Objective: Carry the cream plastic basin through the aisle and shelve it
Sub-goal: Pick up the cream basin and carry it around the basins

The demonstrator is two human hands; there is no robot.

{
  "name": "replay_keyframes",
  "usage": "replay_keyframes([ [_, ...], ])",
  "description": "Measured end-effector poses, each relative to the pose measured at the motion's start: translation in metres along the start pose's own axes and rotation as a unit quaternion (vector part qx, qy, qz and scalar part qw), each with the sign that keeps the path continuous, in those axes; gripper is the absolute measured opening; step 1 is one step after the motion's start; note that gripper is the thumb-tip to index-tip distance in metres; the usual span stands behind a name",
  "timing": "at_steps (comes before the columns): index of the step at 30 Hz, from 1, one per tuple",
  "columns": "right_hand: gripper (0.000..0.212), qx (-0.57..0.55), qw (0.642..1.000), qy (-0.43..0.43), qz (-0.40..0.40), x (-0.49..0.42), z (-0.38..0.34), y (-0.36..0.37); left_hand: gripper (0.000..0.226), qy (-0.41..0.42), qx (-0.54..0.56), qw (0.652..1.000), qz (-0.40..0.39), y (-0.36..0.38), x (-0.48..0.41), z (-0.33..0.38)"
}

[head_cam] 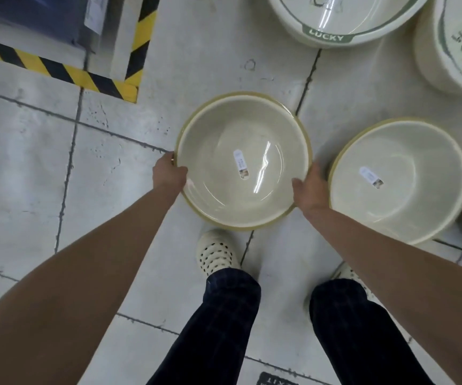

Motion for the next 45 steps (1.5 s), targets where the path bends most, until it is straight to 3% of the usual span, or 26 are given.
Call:
replay_keyframes([
  [4,0.048,-0.053,0.998,0.021,-0.018,0.038,0.003,-0.050,0.024,0.057,0.022,0.998,0.009,-0.040,0.050,0.038],
  [10,0.047,-0.127,0.989,0.048,0.050,0.082,0.020,-0.170,0.026,0.109,0.049,0.993,0.019,-0.056,0.156,0.135],
  [15,0.036,-0.125,0.986,0.075,0.079,0.084,0.076,-0.268,0.027,0.152,0.012,0.987,-0.059,-0.020,0.227,0.198],
  [19,0.040,-0.134,0.981,0.094,0.106,0.066,0.133,-0.306,0.032,0.185,-0.018,0.976,-0.112,0.043,0.252,0.221],
  [25,0.041,-0.148,0.976,0.119,0.108,0.023,0.204,-0.276,0.039,0.220,-0.053,0.967,-0.114,0.141,0.235,0.217],
  [32,0.044,-0.153,0.975,0.109,0.117,-0.019,0.248,-0.228,0.037,0.321,-0.114,0.937,-0.080,0.198,0.211,0.195],
  [40,0.052,-0.167,0.974,0.090,0.124,-0.045,0.272,-0.207,0.037,0.335,-0.127,0.929,-0.098,0.233,0.192,0.190],
  [45,0.058,-0.209,0.964,0.109,0.122,-0.051,0.278,-0.190,0.047,0.296,-0.091,0.943,-0.122,0.242,0.186,0.179],
])
Point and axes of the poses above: each hand's wrist, its own x-axis away from the middle knuckle, its own y-axis out of the palm, z = x × y, the point moved 5 cm from there along -x, towards the middle knuckle, and after that the axes turned 8 degrees about z, right-handed, at the moved point
